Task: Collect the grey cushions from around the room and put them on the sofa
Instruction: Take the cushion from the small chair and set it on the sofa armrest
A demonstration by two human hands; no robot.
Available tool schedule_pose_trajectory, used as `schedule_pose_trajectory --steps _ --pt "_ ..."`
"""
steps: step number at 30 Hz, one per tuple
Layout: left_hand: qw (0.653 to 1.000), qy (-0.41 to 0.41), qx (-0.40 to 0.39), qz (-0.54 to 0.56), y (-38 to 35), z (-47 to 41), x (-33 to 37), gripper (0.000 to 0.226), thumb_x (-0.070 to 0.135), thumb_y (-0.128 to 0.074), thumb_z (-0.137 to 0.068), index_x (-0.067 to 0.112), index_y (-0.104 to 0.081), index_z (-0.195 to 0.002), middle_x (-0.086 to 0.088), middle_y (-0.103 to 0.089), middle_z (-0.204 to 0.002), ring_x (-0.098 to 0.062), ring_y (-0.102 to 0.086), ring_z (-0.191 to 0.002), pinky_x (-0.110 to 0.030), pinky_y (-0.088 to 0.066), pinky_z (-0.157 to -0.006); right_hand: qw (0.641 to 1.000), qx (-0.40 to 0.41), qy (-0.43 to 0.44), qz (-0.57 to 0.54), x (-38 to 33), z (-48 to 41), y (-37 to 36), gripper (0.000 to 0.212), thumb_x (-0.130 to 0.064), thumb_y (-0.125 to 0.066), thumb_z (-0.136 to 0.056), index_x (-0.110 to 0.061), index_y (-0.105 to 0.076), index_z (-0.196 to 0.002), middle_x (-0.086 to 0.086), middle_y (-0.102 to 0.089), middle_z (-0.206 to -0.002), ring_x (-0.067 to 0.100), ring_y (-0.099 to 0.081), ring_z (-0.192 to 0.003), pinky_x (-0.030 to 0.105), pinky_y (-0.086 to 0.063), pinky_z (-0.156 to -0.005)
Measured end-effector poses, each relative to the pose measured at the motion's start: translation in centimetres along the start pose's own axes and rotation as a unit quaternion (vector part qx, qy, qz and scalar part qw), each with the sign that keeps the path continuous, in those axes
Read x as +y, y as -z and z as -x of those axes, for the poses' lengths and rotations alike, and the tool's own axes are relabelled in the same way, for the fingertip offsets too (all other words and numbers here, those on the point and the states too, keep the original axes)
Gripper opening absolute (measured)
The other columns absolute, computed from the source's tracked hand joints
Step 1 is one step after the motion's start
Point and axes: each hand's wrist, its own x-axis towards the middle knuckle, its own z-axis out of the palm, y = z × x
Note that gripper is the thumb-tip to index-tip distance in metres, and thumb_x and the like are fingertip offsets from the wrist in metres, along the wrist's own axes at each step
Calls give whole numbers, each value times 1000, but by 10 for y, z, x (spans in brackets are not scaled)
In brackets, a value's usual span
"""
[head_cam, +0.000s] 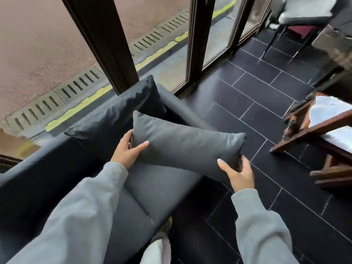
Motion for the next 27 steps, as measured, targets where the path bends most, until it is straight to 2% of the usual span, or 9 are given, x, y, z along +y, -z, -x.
schedule_pose_trajectory --steps 3,7,9,13,15,18,20,24,27 --pt "998 19 -52 -6 3 -95 -21 46 25 -82 -86 37 -61 -125 15 -72 -121 -7 -71 -107 -37 -56 -97 997 45 -40 -51 18 -38 -48 93 -54 -91 -54 -35 -55 -138 -9 -60 -139 11 -57 -129 42 -45 -114" --pt "994 34 -103 -19 -15 -194 -51 54 36 -76 -89 39 -56 -139 20 -64 -133 2 -65 -111 -21 -51 -81 978 85 -108 -157 47 -97 -98 84 -66 -87 -59 -33 -53 -128 -11 -60 -136 6 -59 -123 44 -44 -113" --pt "991 33 -125 -28 -31 -234 -68 55 40 -75 -90 43 -54 -140 22 -62 -131 9 -64 -107 -22 -49 -80 966 112 -137 -189 66 -126 -117 83 -68 -86 -59 -30 -53 -125 -11 -61 -131 3 -60 -116 44 -48 -109" --pt "989 48 -136 -34 -66 -294 -105 56 49 -72 -90 49 -49 -141 8 -51 -143 -11 -55 -126 -42 -54 -94 958 161 -147 -186 104 -175 -145 59 -65 -87 -64 -36 -56 -106 -7 -65 -123 11 -65 -113 38 -54 -97" --pt "990 41 -126 -45 -80 -315 -122 54 55 -73 -86 55 -51 -135 5 -48 -142 -14 -54 -126 -39 -57 -88 954 180 -154 -186 122 -196 -153 46 -54 -86 -74 -34 -56 -103 -3 -65 -121 13 -66 -111 38 -55 -93" --pt "992 30 -117 -41 -92 -336 -143 39 64 -73 -78 69 -53 -112 10 -53 -133 -2 -61 -111 -31 -60 -73 950 203 -139 -191 142 -210 -159 52 -51 -89 -70 -31 -59 -108 -5 -70 -120 12 -69 -112 41 -57 -95" --pt "992 31 -117 -43 -93 -344 -158 43 67 -73 -77 65 -53 -115 17 -59 -128 4 -65 -102 -30 -61 -71 956 196 -122 -179 154 -210 -163 53 -53 -89 -67 -36 -62 -108 -10 -74 -116 8 -71 -109 42 -58 -96" --pt "985 122 -114 -39 -96 -344 -193 55 59 -72 -85 51 -51 -134 9 -61 -135 -17 -64 -117 -35 -57 -77 960 203 -148 -125 176 -210 -174 52 -58 -86 -63 -41 -63 -106 -11 -73 -114 9 -70 -108 47 -54 -103" --pt "989 115 -93 -19 -113 -355 -199 54 51 -71 -90 43 -51 -140 3 -62 -135 -21 -65 -116 -36 -58 -81 959 216 -154 -96 180 -224 -178 46 -65 -84 -63 -49 -60 -99 -15 -72 -111 12 -69 -109 49 -54 -102"
